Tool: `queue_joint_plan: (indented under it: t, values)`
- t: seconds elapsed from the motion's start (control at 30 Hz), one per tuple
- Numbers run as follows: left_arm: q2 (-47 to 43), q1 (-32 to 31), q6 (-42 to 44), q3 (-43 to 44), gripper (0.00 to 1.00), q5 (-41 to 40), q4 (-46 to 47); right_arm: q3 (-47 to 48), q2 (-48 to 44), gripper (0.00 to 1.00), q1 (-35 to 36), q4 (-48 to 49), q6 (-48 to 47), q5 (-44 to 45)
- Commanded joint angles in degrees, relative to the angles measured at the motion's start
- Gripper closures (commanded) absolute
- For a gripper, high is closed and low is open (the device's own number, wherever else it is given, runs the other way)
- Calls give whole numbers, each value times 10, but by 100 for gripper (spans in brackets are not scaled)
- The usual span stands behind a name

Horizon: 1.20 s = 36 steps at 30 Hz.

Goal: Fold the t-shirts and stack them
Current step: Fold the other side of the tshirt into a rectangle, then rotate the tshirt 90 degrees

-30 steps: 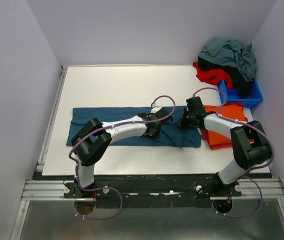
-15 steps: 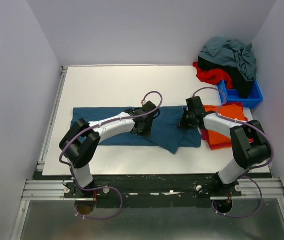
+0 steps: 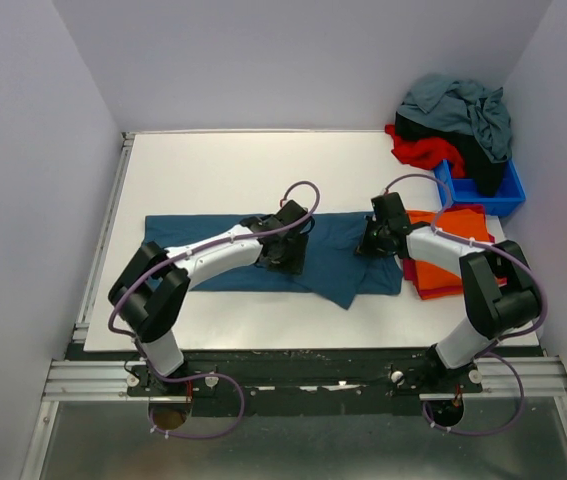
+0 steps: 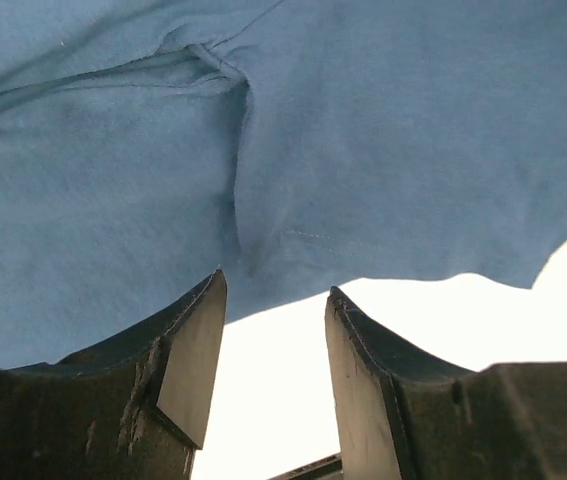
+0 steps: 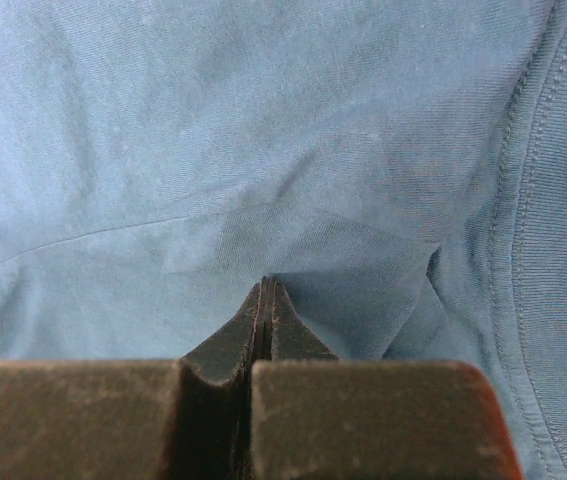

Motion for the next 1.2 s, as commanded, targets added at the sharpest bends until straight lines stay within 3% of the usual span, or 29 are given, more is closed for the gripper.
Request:
queue_joint_plan:
  t: [0.0,0.1,0.2,0.23,0.27,0.43,0.7,1.0,1.17]
  values:
    - [-59,3,7,15,44,-12,-7,-2,-28,99,-3,0,-11,23]
    - [-73,22,7,19,50,-44,-8,-9,-51,99,-3,-3,-9,41]
    - [-105,53,5,-9,76,-71,19,-7,-67,99,-3,-13,-6,52]
    - [-120,72,-1,-28,92,-72,34,-4,-68,99,-3,-21,-4,60]
    - [-132,90,-5,-48,100,-74,45,1,-65,99,-3,-29,-1,69]
    - [-195,193,-17,-142,100,-95,124,57,-25,99,-3,-91,22,85]
    - [-152,351,-45,-131,100,-90,160,105,47,99,-4,-145,83,85]
    - [-44,434,-60,-108,100,-91,201,168,145,99,-38,-178,124,44]
    - [15,450,-52,-100,100,-76,220,286,220,99,-39,-242,115,74]
